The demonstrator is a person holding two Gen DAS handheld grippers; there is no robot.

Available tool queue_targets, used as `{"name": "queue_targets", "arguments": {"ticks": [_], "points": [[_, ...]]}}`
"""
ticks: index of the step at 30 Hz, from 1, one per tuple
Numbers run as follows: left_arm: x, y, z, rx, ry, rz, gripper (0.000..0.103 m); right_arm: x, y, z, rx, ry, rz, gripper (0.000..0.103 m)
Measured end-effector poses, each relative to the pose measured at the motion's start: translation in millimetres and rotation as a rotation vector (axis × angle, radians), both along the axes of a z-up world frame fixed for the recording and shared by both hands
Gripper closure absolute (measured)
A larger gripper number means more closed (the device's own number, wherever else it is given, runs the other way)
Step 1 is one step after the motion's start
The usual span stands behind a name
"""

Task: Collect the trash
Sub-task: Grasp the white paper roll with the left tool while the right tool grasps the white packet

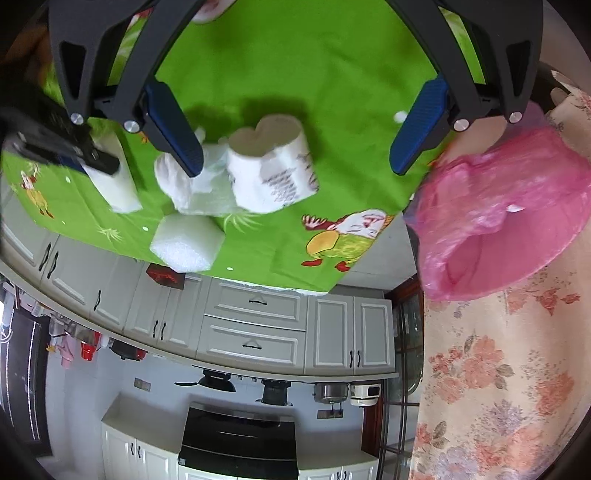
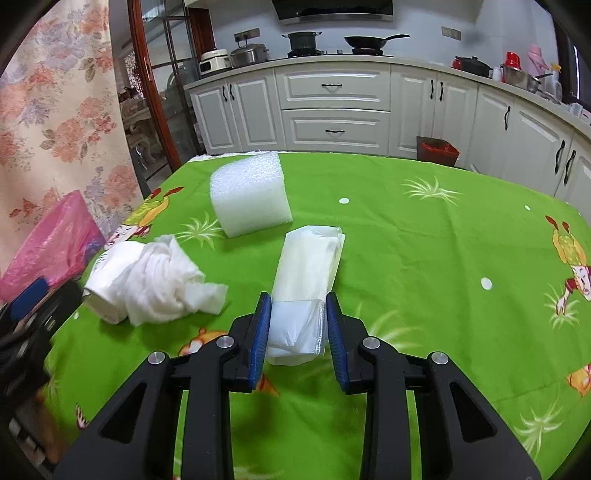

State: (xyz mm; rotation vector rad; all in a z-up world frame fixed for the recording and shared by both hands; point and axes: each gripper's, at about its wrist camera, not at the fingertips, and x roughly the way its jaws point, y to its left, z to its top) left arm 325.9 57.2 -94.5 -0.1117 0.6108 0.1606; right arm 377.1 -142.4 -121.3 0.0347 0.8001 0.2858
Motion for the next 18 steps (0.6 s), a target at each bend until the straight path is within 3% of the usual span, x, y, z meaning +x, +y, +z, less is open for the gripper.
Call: {"name": "queue_targets", "arguments": {"ticks": [4, 8, 11, 18], "points": [[22.4, -5.0, -2.9, 0.003, 0.028, 0.011, 0.007, -10.6, -4.8, 0.3, 0.018, -0.006, 0.010, 0.073], [45.4, -11.2, -13.9, 0.012, 0.108, 0.003, 0.019, -13.4, -10.0, 2.0, 0.038, -0.005, 0.008, 0.073], [52.3, -7.9, -20.7, -0.037, 0.157, -0.008, 0.036, -15.5, -14.4, 3.9, 0.052, -0.009, 0.006, 0.073], [34.2, -15.7, -15.1, 0.004, 0.113, -0.032, 0.037, -23.9, -19.5, 6.1, 0.075, -0.016, 0.010, 0.073]]}}
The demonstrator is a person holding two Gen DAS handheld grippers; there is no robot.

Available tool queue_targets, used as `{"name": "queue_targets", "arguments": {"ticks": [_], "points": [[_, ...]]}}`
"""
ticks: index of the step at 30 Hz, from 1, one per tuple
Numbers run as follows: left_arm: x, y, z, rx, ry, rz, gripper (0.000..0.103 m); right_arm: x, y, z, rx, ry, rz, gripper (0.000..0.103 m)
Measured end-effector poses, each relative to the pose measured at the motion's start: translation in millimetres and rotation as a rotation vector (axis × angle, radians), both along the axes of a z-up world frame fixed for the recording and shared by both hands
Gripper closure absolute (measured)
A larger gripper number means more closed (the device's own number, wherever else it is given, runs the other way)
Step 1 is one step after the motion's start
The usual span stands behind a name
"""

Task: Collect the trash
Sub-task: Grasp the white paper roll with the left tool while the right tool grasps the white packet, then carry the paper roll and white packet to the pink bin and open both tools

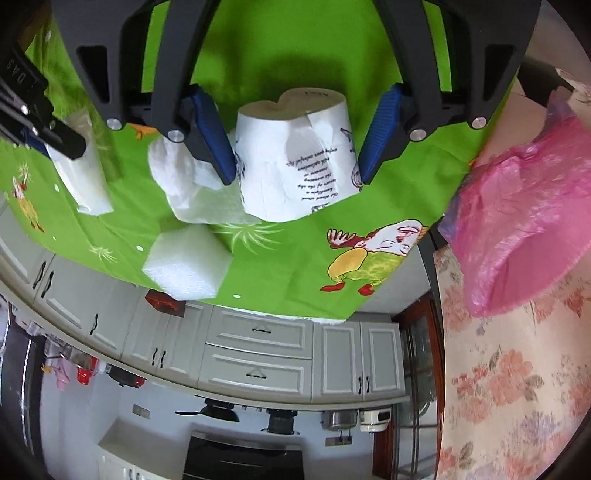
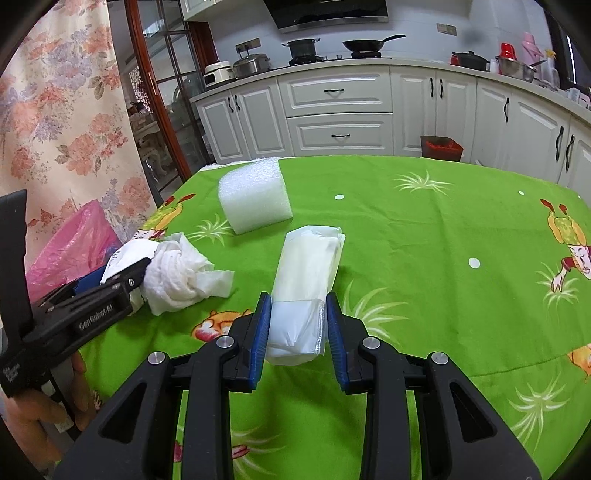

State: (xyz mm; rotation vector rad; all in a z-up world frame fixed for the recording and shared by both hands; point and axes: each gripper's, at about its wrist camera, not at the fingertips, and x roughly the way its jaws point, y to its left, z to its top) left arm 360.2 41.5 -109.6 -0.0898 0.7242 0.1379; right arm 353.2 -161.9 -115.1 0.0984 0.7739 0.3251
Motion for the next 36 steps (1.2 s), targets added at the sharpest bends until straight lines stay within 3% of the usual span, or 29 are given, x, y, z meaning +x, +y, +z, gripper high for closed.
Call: {"name": "queue_targets", "arguments": {"ticks": [11, 36], "points": [[-68.0, -15.5, 12.7, 0.057, -0.072, -0.002, 0.037, -37.6, 3.1, 15.1, -0.006, -0.050, 0.041, 0.073], [-177.7, -16.2, 46.2, 0.077, -0.216, -0.041, 0.037, -118.9, 22.1, 42.1, -0.037, -0.143, 0.139, 0.073]]}}
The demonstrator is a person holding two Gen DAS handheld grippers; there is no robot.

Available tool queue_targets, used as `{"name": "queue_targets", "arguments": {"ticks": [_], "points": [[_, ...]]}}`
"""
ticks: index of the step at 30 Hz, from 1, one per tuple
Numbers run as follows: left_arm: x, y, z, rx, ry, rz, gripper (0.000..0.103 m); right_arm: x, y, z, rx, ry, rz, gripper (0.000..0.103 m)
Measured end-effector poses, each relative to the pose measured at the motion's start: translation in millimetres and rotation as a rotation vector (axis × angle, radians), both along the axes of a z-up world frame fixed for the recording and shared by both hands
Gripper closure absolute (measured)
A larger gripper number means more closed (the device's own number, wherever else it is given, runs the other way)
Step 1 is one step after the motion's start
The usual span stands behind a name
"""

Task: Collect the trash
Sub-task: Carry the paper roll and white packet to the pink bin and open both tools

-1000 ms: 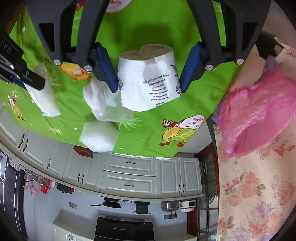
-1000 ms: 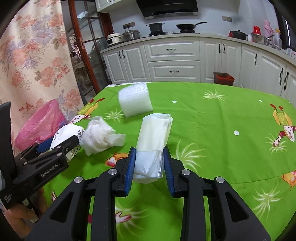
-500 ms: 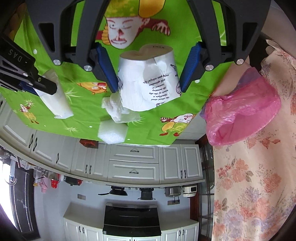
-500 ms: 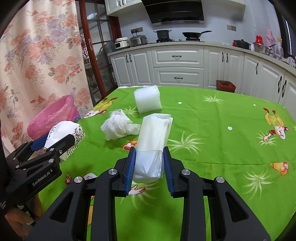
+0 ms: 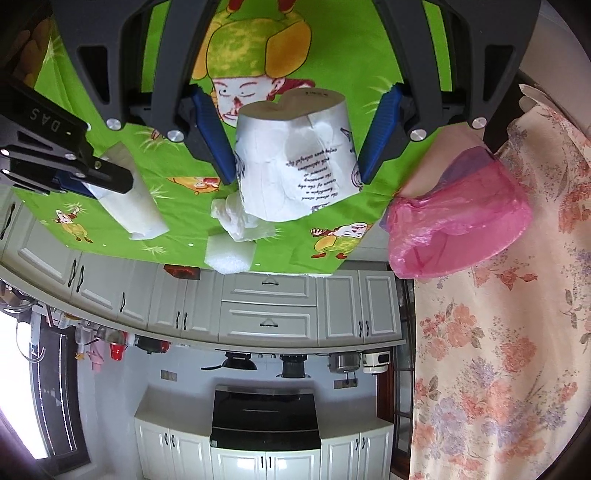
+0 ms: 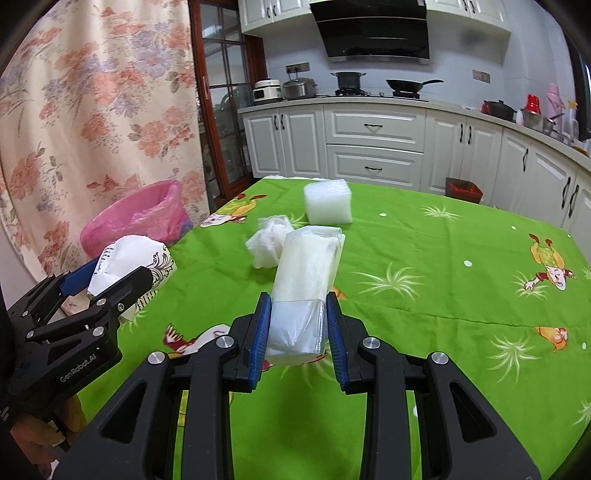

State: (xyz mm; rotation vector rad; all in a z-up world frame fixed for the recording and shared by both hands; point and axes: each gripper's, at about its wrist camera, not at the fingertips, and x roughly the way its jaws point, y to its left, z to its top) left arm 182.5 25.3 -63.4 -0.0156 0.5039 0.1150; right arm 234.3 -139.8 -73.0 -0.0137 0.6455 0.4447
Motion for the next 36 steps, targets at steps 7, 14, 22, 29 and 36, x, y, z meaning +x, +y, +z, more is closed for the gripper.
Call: {"name": "queue_targets", "arguments": {"ticks": [7, 14, 22, 29, 36], "points": [[-20.5, 11.9, 7.0, -0.005, -0.042, 0.012, 0.037, -9.3, 20.4, 3.7, -0.003, -0.022, 0.068, 0.073], [-31.0, 28.8, 15.1, 0.016, -0.073, 0.036, 0.037, -9.4, 45.6, 9.2, -0.001, -0.036, 0.135, 0.073], [-20.3, 74.7, 29.0, 0.017, -0.086, 0.108, 0.037, 6.6, 80.0, 29.4, 0.014, -0.068, 0.218, 0.073], [-12.8, 120.8, 41.1, 0.018, -0.092, 0.175, 0.037, 22.7, 116.7, 42.7, 0.021, -0.091, 0.296, 0.073], [6.4, 166.6, 55.5, 0.003, -0.078, 0.205, 0.037, 43.1, 161.3, 56.6, 0.025, -0.106, 0.382, 0.073]]}}
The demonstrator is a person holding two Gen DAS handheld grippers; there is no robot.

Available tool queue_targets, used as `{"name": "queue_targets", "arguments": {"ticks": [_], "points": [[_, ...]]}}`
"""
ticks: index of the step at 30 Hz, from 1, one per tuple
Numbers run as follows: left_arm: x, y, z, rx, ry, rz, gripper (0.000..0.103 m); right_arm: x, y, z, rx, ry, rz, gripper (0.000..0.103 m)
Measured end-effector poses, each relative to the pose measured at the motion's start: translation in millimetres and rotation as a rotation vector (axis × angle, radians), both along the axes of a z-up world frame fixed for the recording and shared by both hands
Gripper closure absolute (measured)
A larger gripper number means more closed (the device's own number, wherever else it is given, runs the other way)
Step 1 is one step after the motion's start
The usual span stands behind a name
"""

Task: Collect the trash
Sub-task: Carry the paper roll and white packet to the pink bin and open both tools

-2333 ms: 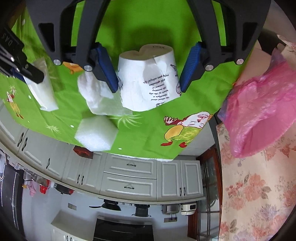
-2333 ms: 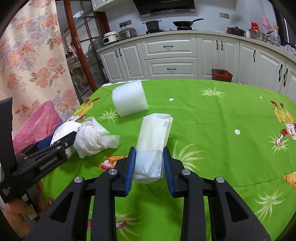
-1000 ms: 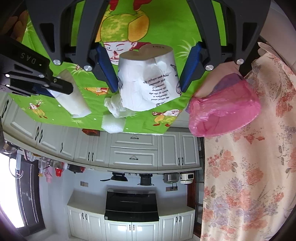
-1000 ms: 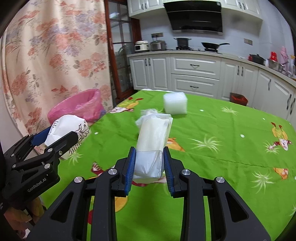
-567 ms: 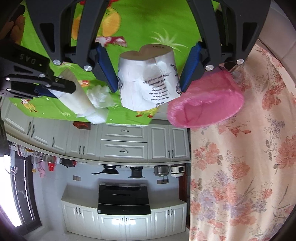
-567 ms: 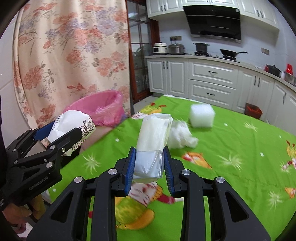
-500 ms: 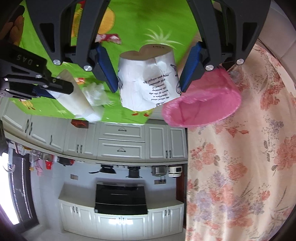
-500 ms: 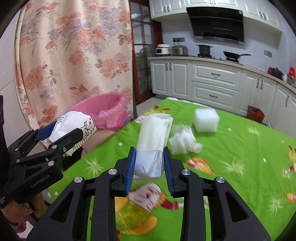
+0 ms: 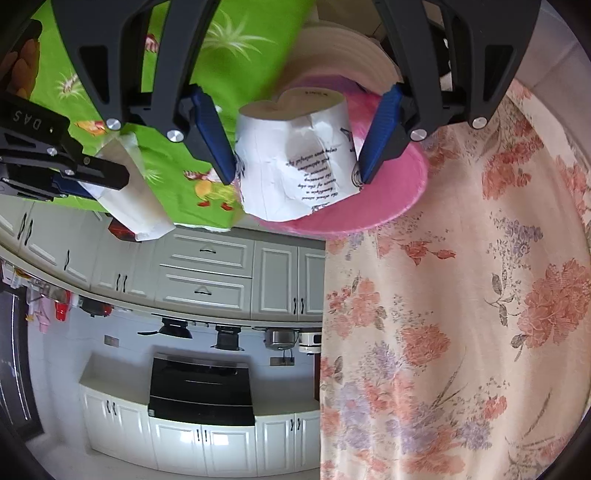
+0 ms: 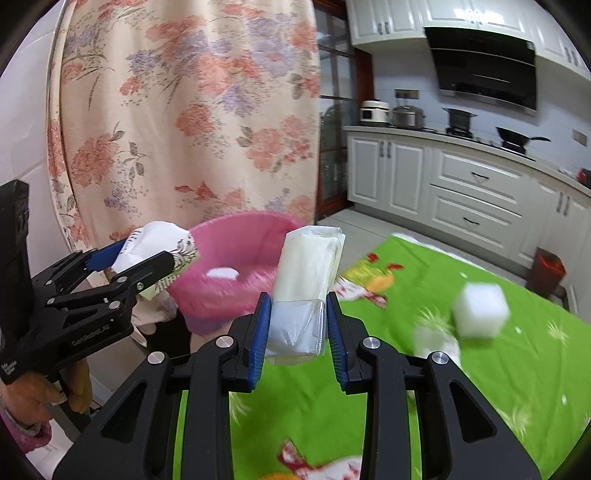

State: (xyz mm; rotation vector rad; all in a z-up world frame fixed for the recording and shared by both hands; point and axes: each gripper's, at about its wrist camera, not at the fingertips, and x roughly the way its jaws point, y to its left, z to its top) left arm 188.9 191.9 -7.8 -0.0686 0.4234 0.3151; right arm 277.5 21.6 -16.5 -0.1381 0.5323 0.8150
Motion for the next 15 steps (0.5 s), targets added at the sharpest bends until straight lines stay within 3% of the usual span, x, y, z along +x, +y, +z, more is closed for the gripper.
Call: {"name": "queue_targets", "arguments": {"ticks": [11, 15], "points": [[44.6, 63.1, 7.9, -0.006, 0.014, 0.050, 0.036, 45.4, 73.3, 8.7, -0.003, -0.002, 0.128, 0.073], [59.4, 84.2, 2.3, -0.041, 0.032, 0.069, 0.036, 60.7, 93.8, 4.6, -0.019, 0.010, 0.156, 0.072]]}}
